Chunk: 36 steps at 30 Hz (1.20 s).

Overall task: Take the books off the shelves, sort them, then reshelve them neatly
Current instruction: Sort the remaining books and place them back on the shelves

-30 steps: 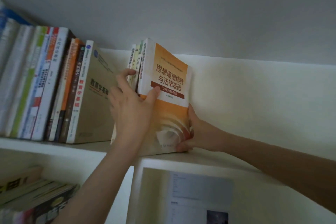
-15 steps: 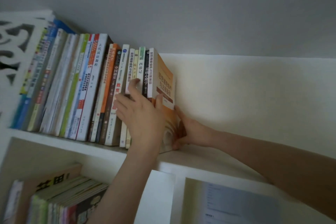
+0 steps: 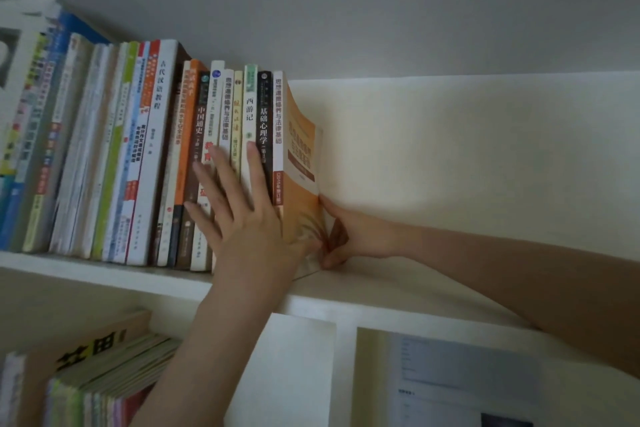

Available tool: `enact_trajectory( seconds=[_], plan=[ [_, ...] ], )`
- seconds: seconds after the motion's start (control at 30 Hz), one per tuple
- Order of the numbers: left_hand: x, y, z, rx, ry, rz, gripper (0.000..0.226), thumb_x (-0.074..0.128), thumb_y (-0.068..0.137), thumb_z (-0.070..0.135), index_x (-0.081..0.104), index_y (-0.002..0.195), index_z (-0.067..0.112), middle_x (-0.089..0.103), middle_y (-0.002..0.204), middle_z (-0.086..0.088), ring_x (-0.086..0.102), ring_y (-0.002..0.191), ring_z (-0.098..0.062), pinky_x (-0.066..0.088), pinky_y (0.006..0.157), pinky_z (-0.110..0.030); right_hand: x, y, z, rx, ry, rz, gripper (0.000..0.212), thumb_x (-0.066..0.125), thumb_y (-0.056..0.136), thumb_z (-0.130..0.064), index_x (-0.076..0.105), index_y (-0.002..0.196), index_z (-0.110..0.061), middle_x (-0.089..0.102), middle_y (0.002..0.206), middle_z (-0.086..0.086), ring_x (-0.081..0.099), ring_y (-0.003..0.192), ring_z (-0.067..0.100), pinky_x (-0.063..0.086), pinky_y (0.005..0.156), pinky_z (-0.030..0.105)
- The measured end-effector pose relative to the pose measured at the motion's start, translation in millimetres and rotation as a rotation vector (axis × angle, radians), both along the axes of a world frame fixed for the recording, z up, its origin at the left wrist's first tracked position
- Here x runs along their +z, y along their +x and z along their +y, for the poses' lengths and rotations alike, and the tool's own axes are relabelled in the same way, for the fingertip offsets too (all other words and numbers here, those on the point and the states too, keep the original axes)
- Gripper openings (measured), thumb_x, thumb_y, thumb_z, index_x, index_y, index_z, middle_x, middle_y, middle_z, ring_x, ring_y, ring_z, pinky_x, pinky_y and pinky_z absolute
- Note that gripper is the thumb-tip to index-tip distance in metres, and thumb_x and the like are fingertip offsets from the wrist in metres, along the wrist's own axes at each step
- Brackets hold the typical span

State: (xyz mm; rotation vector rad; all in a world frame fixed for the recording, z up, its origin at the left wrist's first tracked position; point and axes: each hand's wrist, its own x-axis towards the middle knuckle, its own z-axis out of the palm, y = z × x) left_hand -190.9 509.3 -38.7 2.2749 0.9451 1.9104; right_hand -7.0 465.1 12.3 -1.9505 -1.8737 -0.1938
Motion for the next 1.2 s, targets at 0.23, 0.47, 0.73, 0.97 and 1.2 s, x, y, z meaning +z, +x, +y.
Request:
enact_trajectory(
  seconds=[0.23, 0.47, 0.73, 0.97, 1.2],
  plan=[
    [0.2, -2.9, 4.7, -0.065, 0.257, -0.021, 0.076, 0.018, 0.090, 0.067, -0.021, 0.146, 0.034, -0.029, 0.154, -0.007, -0.029, 0.140, -0.025, -0.014, 0.111, -0.057, -1.0, -6.2, -13.4, 0.035, -0.016, 0.087, 0.118, 0.079, 0.078, -0.018, -0.012, 0.151, -0.033, 0.058, 0.110, 0.003, 0.062, 0.099, 0.017, 0.053, 0.088, 0.026],
    [1.0, 0.3, 5.8, -0.016, 0.233, 0.075, 0.092, 0.059, 0.087, 0.027, -0.009, 0.149, 0.036, -0.028, 0.155, -0.003, -0.029, 0.141, -0.020, -0.013, 0.112, -0.055, -7.1, -9.7, -8.2, -0.047, 0.029, 0.046, 0.119, 0.080, 0.073, -0.042, -0.014, 0.148, -0.044, 0.033, 0.130, 0.005, 0.042, 0.119, 0.022, 0.034, 0.110, 0.033],
    [-0.2, -6.9, 8.4, -0.047, 0.278, 0.103, 0.100, 0.063, 0.084, 0.040, -0.012, 0.149, 0.034, -0.033, 0.153, 0.000, -0.034, 0.138, -0.017, -0.014, 0.111, -0.056, -15.1, -11.5, -15.2, 0.013, 0.050, 0.244, 0.115, 0.081, 0.075, -0.032, -0.006, 0.150, -0.043, 0.037, 0.135, 0.005, 0.050, 0.114, 0.018, 0.042, 0.102, 0.027],
    [-0.2, -8.4, 4.9, -0.111, 0.227, 0.127, 0.097, 0.059, 0.084, 0.045, -0.013, 0.149, 0.036, -0.034, 0.152, 0.005, -0.032, 0.139, -0.014, -0.019, 0.111, -0.052, -17.5, -13.5, -34.4, 0.014, -0.012, 0.393, 0.108, 0.071, 0.086, -0.027, -0.016, 0.150, -0.035, 0.040, 0.141, 0.001, 0.046, 0.124, 0.013, 0.048, 0.088, 0.015],
    [-8.9, -22.6, -25.7, -0.361, 0.335, -0.201, 0.044, 0.057, 0.088, 0.015, 0.051, 0.132, 0.022, 0.033, 0.150, 0.000, 0.014, 0.143, -0.013, 0.005, 0.116, -0.024, -14.6, -36.1, -79.9, -0.073, -0.020, 0.284, 0.104, 0.073, 0.083, -0.032, -0.005, 0.151, -0.042, 0.032, 0.149, 0.007, 0.044, 0.130, 0.020, 0.042, 0.104, 0.030]
  ],
)
